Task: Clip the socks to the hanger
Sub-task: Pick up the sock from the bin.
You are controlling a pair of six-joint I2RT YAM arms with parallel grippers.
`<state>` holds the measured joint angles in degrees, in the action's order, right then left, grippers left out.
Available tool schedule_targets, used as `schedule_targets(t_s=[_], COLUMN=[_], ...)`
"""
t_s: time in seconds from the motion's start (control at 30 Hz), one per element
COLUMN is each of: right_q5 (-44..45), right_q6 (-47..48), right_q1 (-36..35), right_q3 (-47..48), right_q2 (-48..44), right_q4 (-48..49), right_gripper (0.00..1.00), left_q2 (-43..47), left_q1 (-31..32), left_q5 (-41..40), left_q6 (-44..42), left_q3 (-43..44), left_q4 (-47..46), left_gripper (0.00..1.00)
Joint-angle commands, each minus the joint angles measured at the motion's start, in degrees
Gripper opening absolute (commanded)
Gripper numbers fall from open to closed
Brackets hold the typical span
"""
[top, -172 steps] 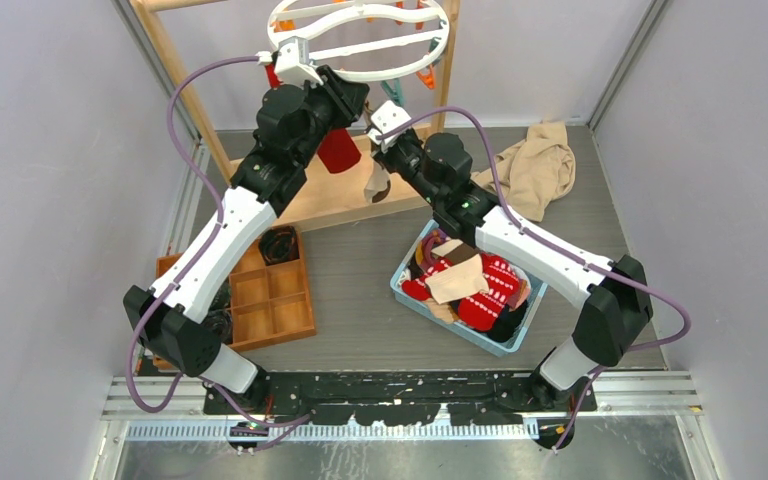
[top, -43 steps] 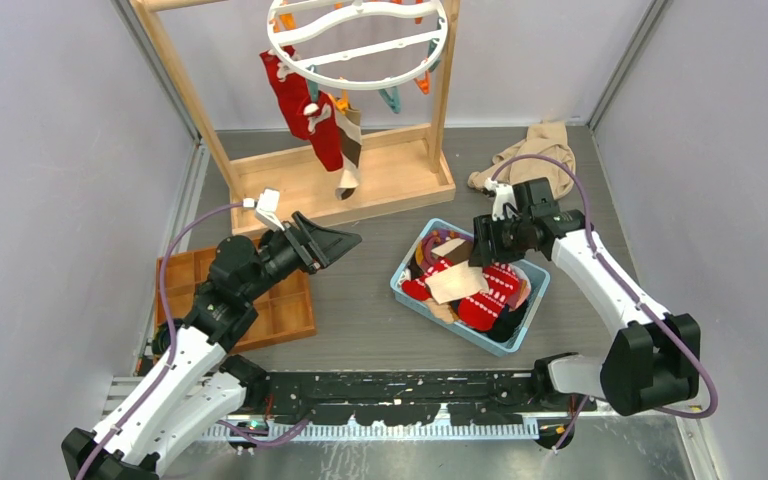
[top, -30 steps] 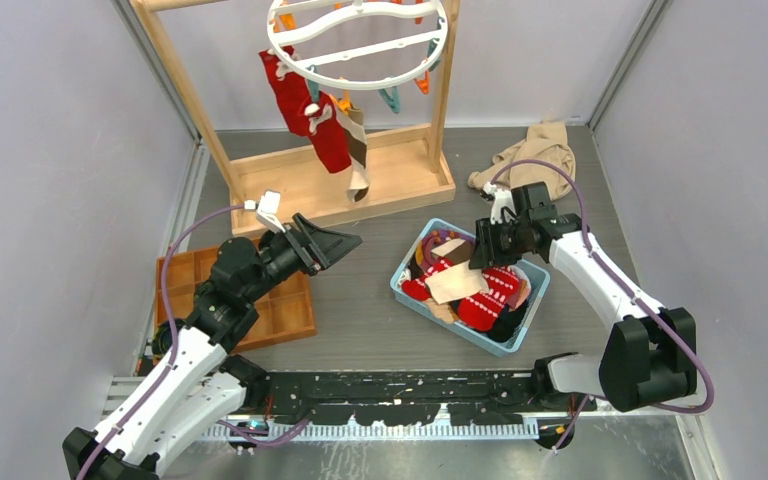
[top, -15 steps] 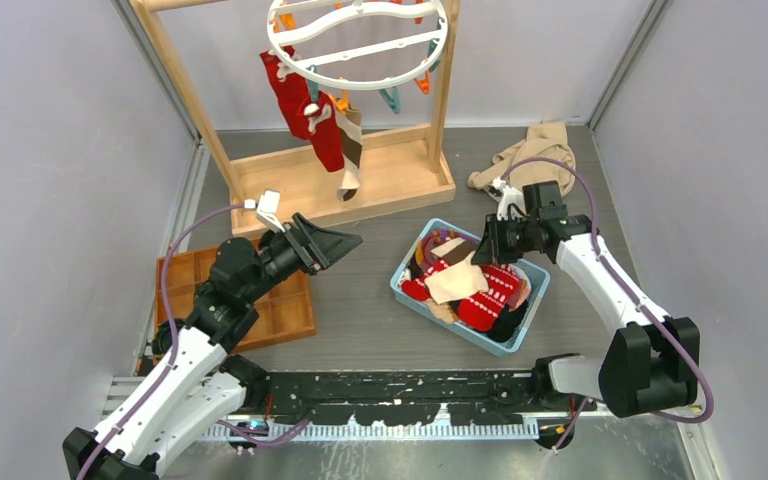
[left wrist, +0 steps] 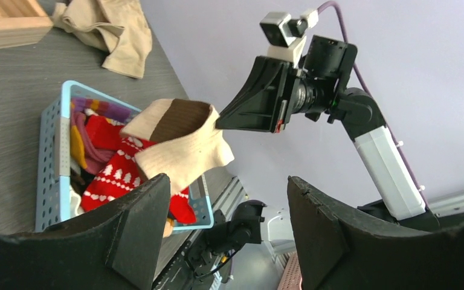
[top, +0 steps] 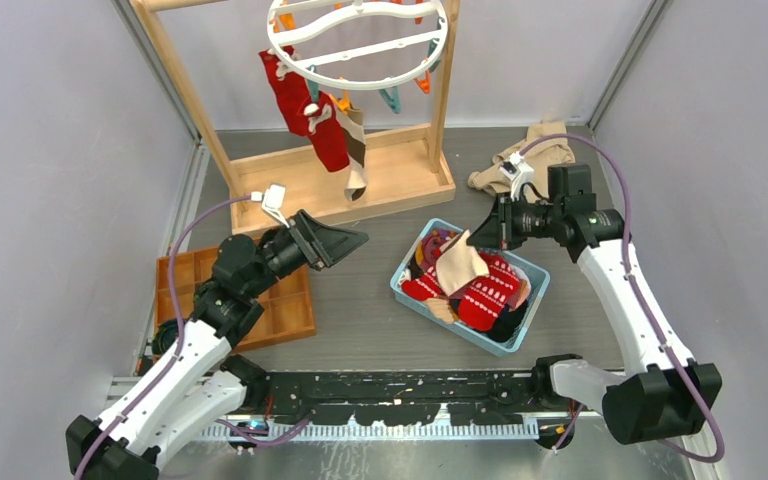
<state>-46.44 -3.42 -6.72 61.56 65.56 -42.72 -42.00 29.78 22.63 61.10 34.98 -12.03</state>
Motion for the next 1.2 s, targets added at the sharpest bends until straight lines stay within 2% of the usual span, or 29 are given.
schedule_targets(t_s=[0.0, 0.2, 0.47, 0.67, 0.77, 0.9, 1.03, 1.17], right_q5=[-4.01, -5.54, -4.64, -3.31, -2.11, -1.51, -0.77, -0.4], right_q6=[-1.56, -6.0, -18.64, -25.74, -26.43, -25.5, -23.05, -20.48], right_q1=[-0.01, -0.03, 0.03, -0.15, -0.45, -0.79, -0.9, -1.42], right_q3=[6.66, 10.94, 11.86, 9.95, 9.37, 9.41, 9.97, 10.07], right_q2=[-3.02, -3.69, -4.03, -3.15, -3.1, -2.76, -1.52, -0.77], right_q4=[-0.62, 2.35, 12.48, 17.65, 18.02, 17.31, 14.72, 13.57], right_gripper=[0.03, 0.03, 0.02, 0.02, 0.01, 0.01, 0.01, 0.01], left_q2=[-0.35, -1.39, -3.43, -4.95, -6.71, -9.31, -10.92, -11.62], left_q1=[2.33, 8.21, 18.1, 20.55, 20.66, 20.58, 20.58, 20.6], left_q5=[2.22, -0.64, -9.38, -16.52, -19.77, -25.19, -28.06, -29.57], left_q6=[-1.94, -6.92, -20.12, -22.8, -19.78, -10.81, 1.2, 13.47], left_q3=[1.23, 1.72, 2.74, 3.3, 4.32, 3.51, -0.05, -0.5], left_q4=[-7.1, -7.39, -7.25, -5.44, -3.0, -2.98, -8.94, -8.67], left_gripper=[0.71, 0.71, 0.72, 0.72, 0.72, 0.72, 0.73, 0.74])
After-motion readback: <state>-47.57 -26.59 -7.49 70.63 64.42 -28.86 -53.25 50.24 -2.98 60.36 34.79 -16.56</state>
